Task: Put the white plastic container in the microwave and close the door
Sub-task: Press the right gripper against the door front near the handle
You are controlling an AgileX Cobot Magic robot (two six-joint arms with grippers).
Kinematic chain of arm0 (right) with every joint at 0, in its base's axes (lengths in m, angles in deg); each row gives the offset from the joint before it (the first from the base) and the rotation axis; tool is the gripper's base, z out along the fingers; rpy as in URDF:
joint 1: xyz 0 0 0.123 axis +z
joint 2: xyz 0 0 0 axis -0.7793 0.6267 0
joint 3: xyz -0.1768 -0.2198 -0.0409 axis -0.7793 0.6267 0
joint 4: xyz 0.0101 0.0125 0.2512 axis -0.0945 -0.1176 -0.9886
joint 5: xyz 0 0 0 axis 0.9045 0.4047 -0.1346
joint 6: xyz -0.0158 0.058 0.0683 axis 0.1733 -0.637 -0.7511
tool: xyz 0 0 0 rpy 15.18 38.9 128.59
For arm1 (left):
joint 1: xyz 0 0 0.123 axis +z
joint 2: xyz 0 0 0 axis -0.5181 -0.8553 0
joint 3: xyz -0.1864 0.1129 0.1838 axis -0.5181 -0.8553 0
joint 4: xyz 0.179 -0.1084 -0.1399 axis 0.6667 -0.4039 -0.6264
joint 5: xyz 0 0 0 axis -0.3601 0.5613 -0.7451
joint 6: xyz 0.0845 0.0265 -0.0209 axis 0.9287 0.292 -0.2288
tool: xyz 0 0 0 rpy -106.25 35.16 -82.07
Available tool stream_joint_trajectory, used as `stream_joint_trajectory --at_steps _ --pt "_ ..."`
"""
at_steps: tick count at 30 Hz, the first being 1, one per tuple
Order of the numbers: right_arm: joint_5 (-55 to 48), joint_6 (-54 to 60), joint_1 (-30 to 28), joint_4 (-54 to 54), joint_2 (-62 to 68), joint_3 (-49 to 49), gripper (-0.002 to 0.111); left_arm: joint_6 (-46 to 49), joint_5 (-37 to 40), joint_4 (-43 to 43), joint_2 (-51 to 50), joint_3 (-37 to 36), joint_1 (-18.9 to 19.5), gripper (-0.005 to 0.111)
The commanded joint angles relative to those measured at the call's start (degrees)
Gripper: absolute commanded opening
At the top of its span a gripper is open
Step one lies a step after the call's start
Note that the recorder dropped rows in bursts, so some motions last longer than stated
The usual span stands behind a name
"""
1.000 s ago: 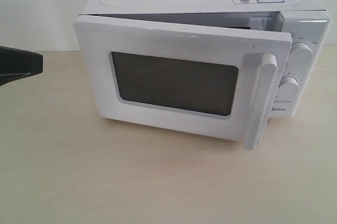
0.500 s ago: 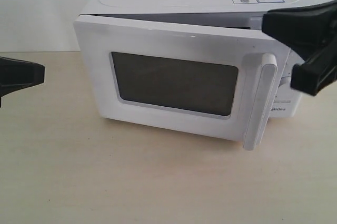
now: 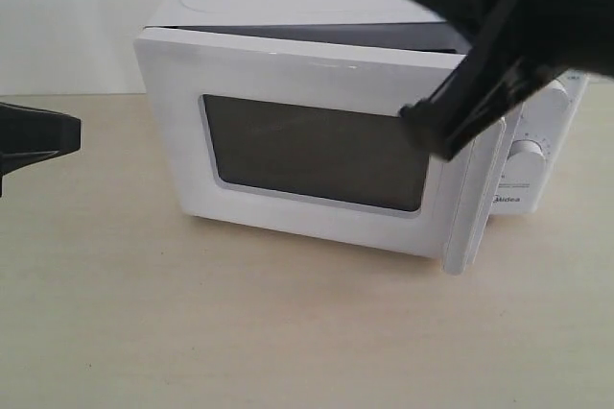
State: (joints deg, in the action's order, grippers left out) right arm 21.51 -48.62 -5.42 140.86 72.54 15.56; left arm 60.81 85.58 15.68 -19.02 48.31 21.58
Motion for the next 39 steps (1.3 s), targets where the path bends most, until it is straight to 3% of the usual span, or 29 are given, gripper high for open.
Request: stream_joint_trajectory --at_steps 1,4,11,16,21,31,39 --pt "-23.97 -9.08 10.23 -1.69 9.95 -1.06 0.000 0.32 -0.34 -0.34 0.33 -0.32 -0.27 0.004" --pt "-34.64 -18.99 12.61 -1.81 16.36 -2.58 0.000 0.32 -0.34 -0.34 0.33 -0.32 -0.27 0.004" --pt "-32.64 -32.40 12.07 2.51 24.59 -3.50 0.000 0.34 -0.23 -0.34 0.33 -0.32 -0.27 0.004" --pt "-32.07 -33.70 8.16 2.51 26.45 -3.58 0.000 0.34 -0.10 -0.34 0.33 -0.32 -0.27 0.004" --pt "-25.39 -33.70 0.72 2.89 26.45 -4.00 0.000 0.34 -0.64 -0.34 0.33 -0.32 -0.27 0.004" --pt "-17.51 -33.59 -8.54 4.74 26.79 -4.00 0.000 0.34 -1.58 -0.81 0.33 -0.32 -0.27 0.004" --pt "-18.14 -35.85 -9.97 9.96 27.08 -4.00 0.000 0.34 -1.46 -1.86 0.33 -0.32 -0.27 0.004"
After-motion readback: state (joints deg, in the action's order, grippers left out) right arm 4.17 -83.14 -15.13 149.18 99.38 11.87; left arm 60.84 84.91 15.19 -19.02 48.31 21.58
